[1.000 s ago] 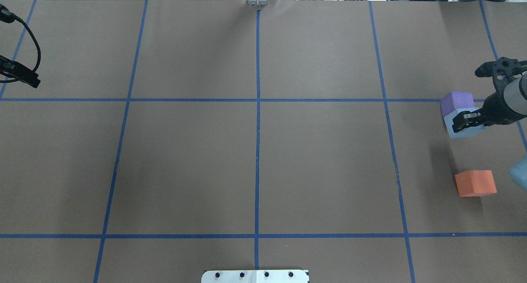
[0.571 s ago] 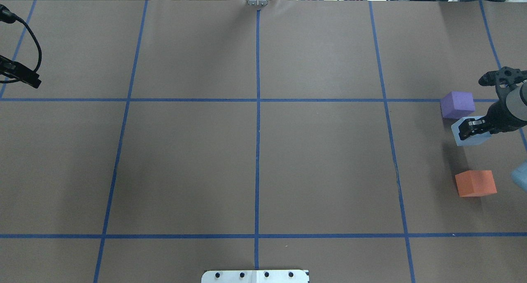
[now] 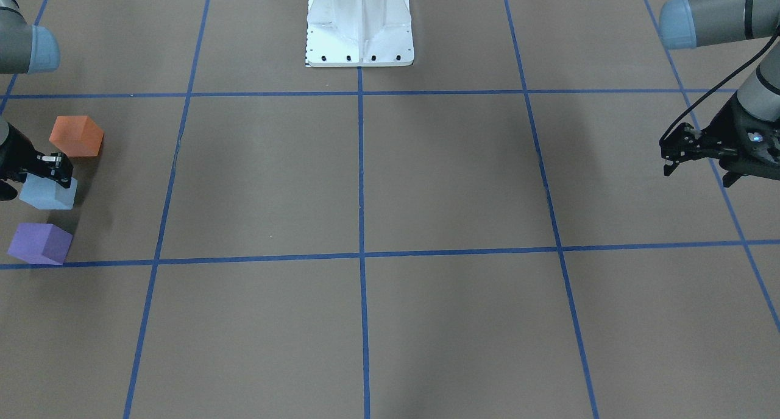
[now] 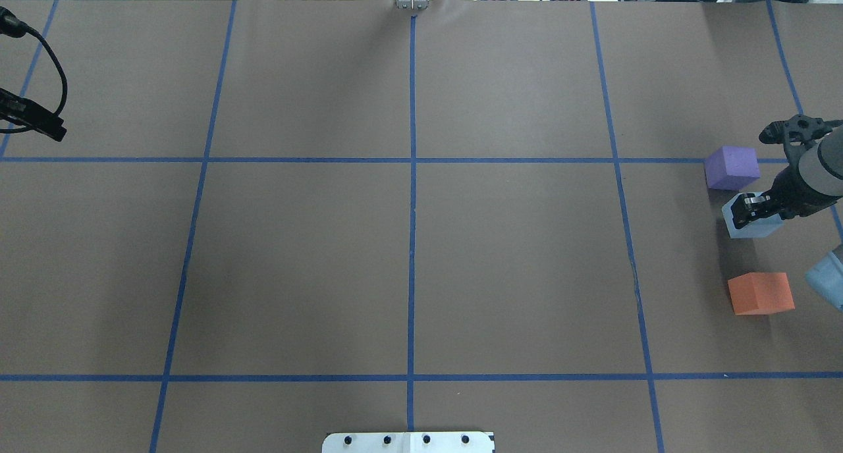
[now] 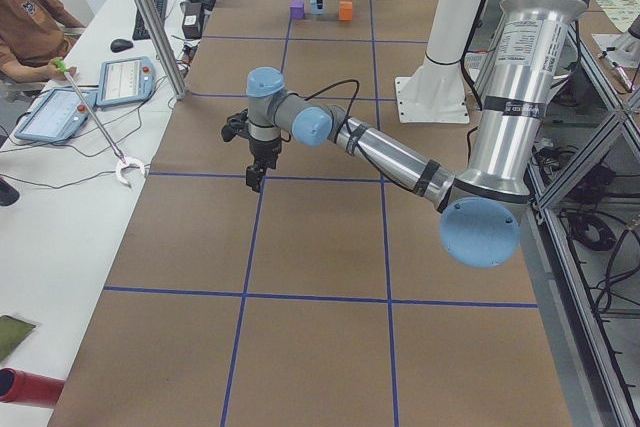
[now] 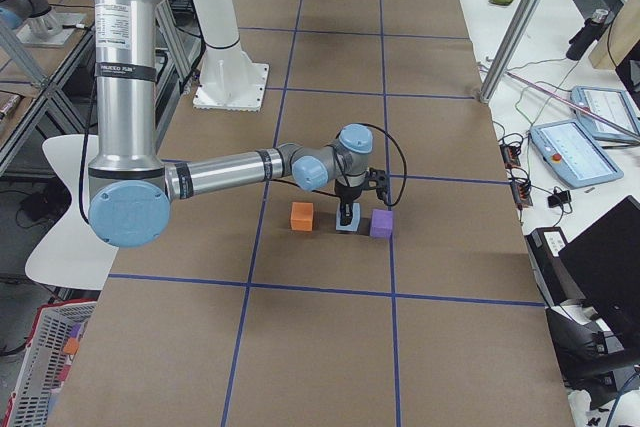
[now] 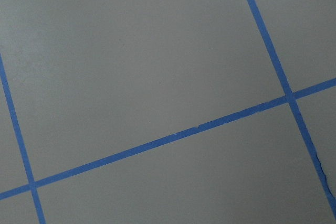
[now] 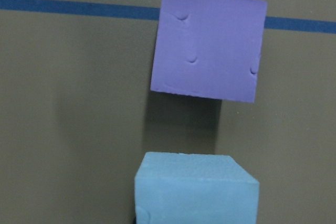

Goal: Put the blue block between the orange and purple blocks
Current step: 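Lower the light blue cube between the purple and orange cubes with the right gripper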

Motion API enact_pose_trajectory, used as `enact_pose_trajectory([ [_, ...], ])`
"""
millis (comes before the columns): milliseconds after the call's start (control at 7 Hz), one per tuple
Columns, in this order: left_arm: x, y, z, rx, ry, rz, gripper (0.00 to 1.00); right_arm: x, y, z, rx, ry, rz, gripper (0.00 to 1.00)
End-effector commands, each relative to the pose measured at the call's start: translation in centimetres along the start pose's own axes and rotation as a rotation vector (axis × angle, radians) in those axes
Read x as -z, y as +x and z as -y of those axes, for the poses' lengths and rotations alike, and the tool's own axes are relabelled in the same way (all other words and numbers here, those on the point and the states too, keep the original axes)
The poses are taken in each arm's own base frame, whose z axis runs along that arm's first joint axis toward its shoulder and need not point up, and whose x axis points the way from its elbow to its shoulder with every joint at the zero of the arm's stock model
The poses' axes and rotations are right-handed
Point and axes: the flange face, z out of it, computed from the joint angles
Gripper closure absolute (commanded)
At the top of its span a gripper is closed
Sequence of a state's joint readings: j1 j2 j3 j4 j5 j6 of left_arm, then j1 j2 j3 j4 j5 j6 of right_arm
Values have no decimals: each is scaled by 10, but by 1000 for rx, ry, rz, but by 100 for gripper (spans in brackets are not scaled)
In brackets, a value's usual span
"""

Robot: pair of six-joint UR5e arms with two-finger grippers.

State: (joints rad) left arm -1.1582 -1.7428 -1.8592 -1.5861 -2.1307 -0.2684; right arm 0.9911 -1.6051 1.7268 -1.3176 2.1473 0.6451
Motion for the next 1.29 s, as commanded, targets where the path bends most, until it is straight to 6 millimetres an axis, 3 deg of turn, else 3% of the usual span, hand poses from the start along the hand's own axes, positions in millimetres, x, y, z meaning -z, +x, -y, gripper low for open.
enact_pose_trajectory([
  [0, 0, 0, 0, 0, 0, 0, 0, -8, -4, -3, 1, -20, 2, 100],
  [143, 0, 0, 0, 0, 0, 0, 0, -11, -8, -6, 6, -35, 14, 96],
  [429, 0, 0, 0, -1, 0, 1, 0, -16, -9, -10, 22, -45, 13, 19],
  [571, -1, 0, 1, 1, -1, 0, 0, -16, -5, -13, 9, -46, 10, 0],
  [857, 0, 1, 1, 3, 0, -1, 0, -10, -1, -10, 13, -32, 13, 0],
  [1000, 2, 2, 2, 3, 5, -1, 0, 17, 4, -3, 0, 16, 33, 0],
  [1143, 4, 0, 2, -5, 9, 0, 0, 54, 21, 2, -26, 71, 59, 0],
])
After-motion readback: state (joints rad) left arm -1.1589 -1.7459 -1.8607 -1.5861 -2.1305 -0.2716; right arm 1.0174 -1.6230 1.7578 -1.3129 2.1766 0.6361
